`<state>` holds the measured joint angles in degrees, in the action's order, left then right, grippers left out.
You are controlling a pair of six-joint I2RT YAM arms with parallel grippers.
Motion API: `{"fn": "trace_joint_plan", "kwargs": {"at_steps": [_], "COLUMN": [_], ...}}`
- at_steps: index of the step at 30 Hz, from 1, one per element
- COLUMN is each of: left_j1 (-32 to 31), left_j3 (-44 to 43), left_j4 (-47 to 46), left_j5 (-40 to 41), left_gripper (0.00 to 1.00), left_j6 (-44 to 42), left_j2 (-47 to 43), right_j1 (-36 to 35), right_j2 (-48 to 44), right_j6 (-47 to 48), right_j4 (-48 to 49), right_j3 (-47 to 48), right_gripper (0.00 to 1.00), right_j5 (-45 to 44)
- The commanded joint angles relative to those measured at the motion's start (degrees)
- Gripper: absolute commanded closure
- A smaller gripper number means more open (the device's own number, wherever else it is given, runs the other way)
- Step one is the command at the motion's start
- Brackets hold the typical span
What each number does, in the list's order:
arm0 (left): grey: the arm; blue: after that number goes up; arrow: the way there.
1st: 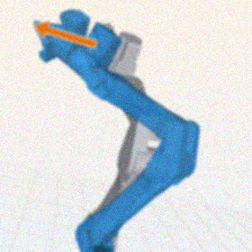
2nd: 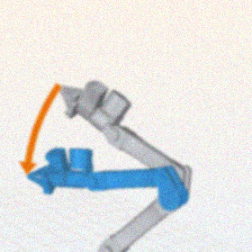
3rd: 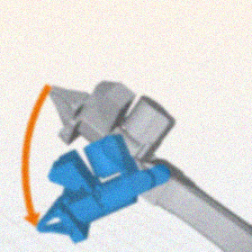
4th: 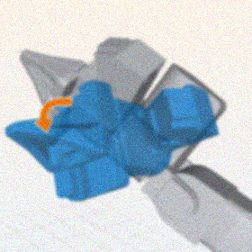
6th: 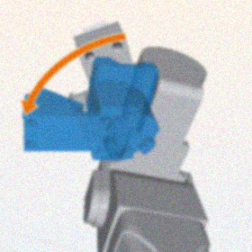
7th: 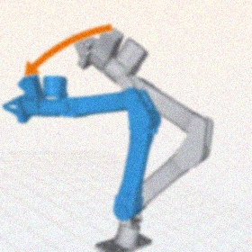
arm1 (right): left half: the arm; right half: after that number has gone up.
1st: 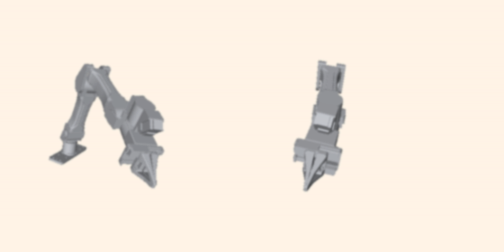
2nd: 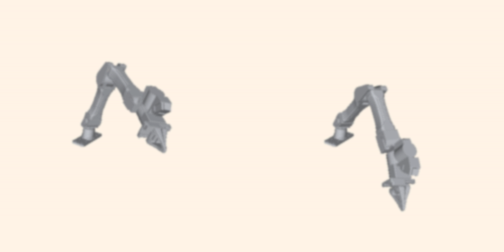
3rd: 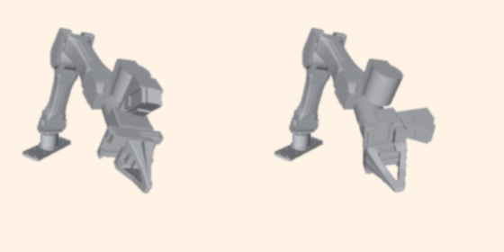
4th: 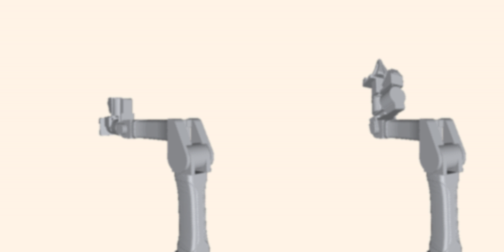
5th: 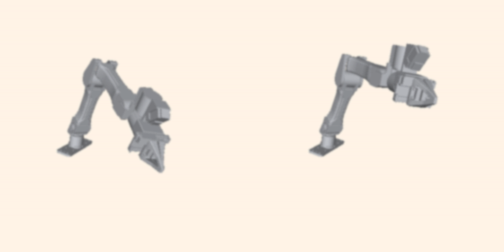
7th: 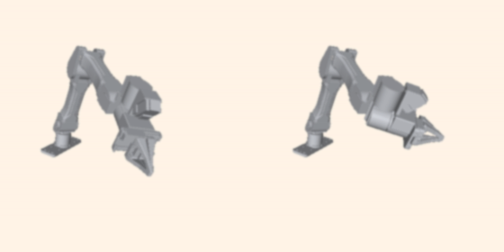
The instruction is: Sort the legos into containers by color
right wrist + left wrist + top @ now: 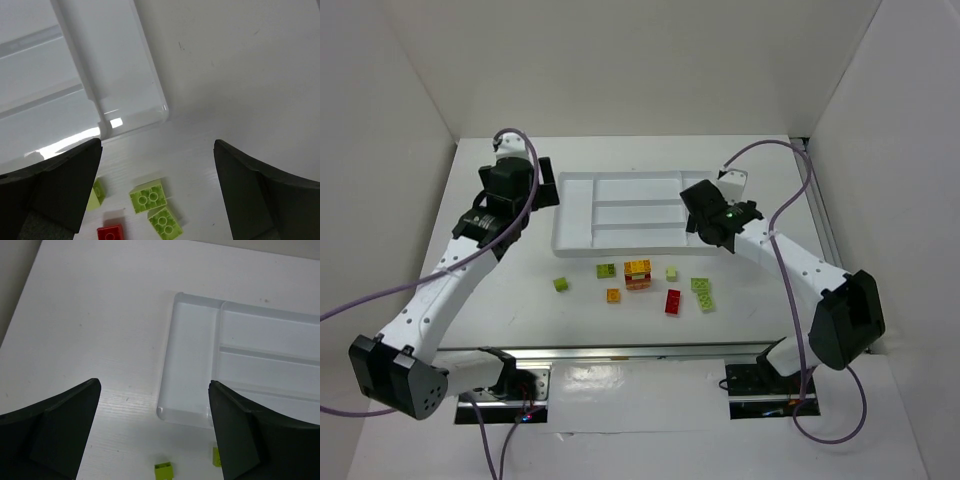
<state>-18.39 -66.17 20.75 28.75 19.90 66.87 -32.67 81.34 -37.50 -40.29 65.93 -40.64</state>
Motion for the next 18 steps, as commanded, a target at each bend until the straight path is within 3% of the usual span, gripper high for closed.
{"fn": "trace_joint_plan", "kwargs": {"at_steps": [1, 9, 18], "left_j1": [-0.9, -1.4, -2.4], "left_j3": [-4.5, -3.9, -4.8], "left_j4": [3.1, 4.4, 9.6], "left_j5": [-3.6, -9.8, -8.4], "left_gripper": [0.00, 0.00, 0.00], "left_j6": [3.1, 6.0, 7.3], "left_j2": [3.3, 3.8, 5.4], "right_j1": [0.4, 0.4, -0.4], "right_j2": [1.7, -4.0, -12.9], "right_j6": [-2.6, 2.6, 3.7], "right_j4": [-2.2, 5.3, -0.3], "right_j3": [0.1, -5.9, -14.5], "right_gripper": [0.00, 0.00, 0.00], "right_j5": [0.3, 10.0, 21.0]}}
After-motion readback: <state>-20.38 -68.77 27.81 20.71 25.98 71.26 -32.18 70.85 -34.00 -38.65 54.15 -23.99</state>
